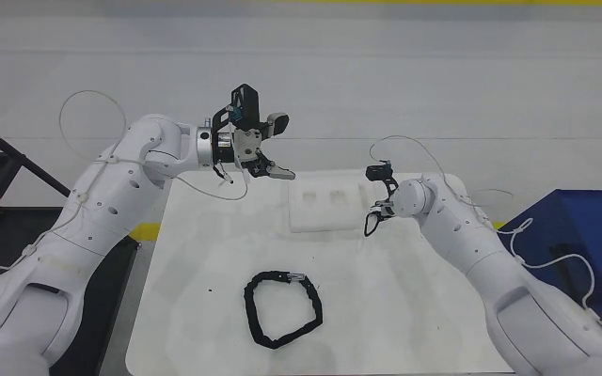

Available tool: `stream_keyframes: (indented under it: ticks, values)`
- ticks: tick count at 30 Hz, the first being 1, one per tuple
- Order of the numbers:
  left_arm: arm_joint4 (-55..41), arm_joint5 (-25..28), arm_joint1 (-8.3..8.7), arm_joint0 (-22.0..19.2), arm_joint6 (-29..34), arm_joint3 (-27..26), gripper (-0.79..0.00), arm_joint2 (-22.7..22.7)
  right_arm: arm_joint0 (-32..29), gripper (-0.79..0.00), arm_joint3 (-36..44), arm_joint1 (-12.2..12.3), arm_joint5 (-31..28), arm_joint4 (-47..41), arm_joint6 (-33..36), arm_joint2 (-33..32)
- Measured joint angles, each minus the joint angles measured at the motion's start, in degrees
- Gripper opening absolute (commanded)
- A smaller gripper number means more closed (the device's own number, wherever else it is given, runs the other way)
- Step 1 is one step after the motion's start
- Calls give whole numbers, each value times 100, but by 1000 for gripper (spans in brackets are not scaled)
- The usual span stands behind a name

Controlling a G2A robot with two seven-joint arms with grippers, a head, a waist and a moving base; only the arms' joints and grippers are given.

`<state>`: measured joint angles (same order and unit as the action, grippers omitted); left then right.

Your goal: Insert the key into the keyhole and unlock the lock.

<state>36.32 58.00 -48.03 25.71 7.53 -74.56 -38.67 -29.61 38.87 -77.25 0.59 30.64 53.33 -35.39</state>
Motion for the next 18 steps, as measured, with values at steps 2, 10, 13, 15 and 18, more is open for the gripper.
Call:
stream_keyframes:
  ticks: [2, 10, 13, 15, 18]
  values:
    - [0, 0, 0, 0, 0, 0, 0, 0, 9, -785, 105, 22, 43, 54, 110, -39]
    - [0, 0, 0, 0, 0, 0, 0, 0, -94, -785, 706, 203, 179, 182, 490, -349]
    - [0, 0, 0, 0, 0, 0, 0, 0, -233, -785, 1046, 333, 50, 43, 624, -623]
    - [0, 0, 0, 0, 0, 0, 0, 0, -375, -785, 1323, 447, -115, -127, 753, -881]
    - [0, 0, 0, 0, 0, 0, 0, 0, -653, -785, 1843, 623, -285, -336, 964, -1276]
